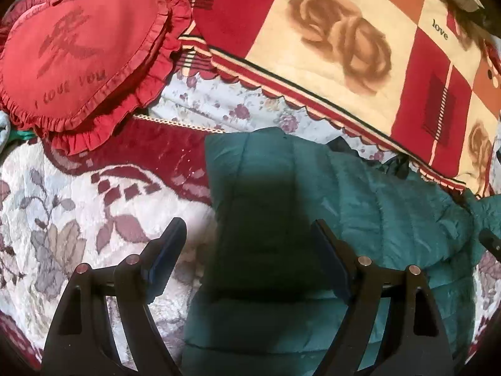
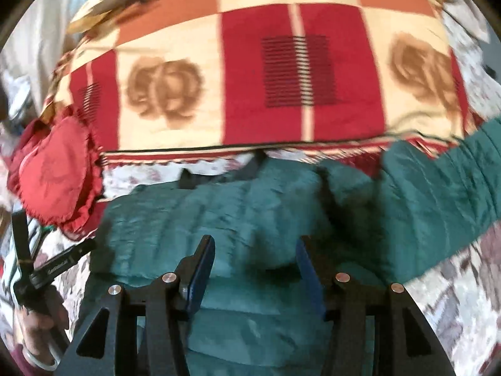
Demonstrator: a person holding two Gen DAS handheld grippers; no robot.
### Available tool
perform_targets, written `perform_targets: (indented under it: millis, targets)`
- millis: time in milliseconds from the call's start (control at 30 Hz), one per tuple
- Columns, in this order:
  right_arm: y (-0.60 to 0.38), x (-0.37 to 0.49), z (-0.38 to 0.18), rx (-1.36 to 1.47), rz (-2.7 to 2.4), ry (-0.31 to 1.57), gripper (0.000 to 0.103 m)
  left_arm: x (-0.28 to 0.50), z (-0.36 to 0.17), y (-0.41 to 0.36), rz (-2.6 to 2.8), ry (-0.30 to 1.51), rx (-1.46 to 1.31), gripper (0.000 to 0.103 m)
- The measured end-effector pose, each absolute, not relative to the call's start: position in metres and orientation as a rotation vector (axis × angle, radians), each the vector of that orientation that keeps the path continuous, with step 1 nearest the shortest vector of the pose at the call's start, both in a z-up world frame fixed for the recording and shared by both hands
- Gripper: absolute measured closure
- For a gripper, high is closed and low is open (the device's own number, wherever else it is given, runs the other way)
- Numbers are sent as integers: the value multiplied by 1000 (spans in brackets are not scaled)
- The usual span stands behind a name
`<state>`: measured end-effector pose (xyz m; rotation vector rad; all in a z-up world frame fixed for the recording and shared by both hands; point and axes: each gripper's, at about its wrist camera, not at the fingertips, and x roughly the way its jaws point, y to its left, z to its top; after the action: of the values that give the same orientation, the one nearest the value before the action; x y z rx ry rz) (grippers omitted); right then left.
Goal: Fold large clothes
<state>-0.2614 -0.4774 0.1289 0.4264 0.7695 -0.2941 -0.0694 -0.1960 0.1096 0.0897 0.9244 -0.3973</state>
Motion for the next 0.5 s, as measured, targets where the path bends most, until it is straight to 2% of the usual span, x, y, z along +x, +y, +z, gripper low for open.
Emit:
perform_targets:
  millis: [267,500]
  targets:
    - [-485,-198,99,329,-326,875,52,-64,87,-213,-389,955,145,21]
    - [-507,-205,61,363,-354,972,52,-57,62,-211,-409,1018,82,20]
